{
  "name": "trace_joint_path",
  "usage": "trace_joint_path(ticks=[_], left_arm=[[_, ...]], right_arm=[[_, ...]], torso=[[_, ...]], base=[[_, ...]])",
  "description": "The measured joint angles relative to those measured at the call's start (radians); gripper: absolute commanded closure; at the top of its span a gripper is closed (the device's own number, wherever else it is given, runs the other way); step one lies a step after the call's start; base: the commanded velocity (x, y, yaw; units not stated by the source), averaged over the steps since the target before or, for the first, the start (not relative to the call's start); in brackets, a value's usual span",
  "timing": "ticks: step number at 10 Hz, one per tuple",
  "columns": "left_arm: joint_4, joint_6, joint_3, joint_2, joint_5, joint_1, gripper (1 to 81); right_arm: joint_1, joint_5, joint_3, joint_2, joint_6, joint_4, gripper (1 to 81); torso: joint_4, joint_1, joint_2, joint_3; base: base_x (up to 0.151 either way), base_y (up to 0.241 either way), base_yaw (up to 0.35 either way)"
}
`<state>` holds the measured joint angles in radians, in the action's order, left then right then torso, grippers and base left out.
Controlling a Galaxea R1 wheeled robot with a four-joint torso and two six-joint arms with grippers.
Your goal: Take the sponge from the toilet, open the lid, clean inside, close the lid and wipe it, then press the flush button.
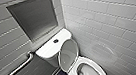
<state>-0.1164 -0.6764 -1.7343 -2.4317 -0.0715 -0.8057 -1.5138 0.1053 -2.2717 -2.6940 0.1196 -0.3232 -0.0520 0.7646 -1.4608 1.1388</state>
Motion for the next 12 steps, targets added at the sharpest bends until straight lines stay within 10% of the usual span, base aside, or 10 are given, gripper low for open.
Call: trace_joint_path(ticks=[12], left_arm=[[0.000, -0.406, -0.200, -0.034, -0.130, 0.179, 1.0]], right_arm=[[0.036, 0.026, 0.270, 0.103, 0.023, 0.007, 81.1]], torso=[[0.000, 0.000, 0.001, 0.001]], base=[[0.000, 0.000, 0.000]])
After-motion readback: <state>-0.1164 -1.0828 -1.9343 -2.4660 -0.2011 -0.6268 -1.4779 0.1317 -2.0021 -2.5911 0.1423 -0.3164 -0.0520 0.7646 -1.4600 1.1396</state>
